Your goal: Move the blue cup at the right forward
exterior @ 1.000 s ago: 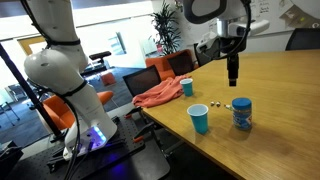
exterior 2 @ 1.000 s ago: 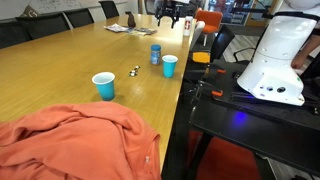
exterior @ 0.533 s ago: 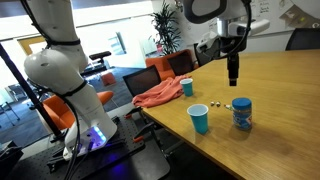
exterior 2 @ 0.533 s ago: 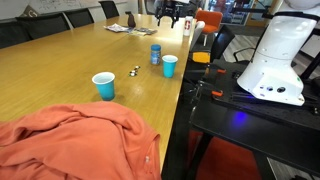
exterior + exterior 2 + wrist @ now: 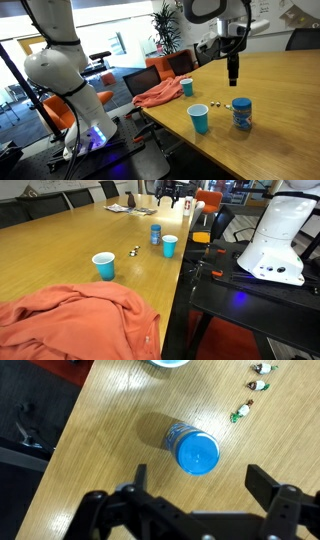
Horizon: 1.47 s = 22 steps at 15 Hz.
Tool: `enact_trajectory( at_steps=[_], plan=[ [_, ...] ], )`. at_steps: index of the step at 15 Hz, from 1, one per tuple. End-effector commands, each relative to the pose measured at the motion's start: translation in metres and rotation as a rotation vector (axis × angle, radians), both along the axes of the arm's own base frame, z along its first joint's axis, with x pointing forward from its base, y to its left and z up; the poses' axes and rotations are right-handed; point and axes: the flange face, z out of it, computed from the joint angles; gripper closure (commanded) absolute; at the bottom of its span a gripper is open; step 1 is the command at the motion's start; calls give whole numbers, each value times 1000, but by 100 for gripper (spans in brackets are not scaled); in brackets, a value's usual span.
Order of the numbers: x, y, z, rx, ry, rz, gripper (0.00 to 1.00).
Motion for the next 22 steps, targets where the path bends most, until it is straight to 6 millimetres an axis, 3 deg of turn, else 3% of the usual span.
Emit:
enact_trajectory(
  at_steps=[1, 10, 14, 22],
  plan=[
    [0, 0, 0, 0, 1, 0, 0],
    [0, 0, 0, 0, 1, 0, 0],
    [-20, 20, -1, -37, -7, 58, 0],
    [-60, 78, -38, -114, 20, 209, 0]
  ],
)
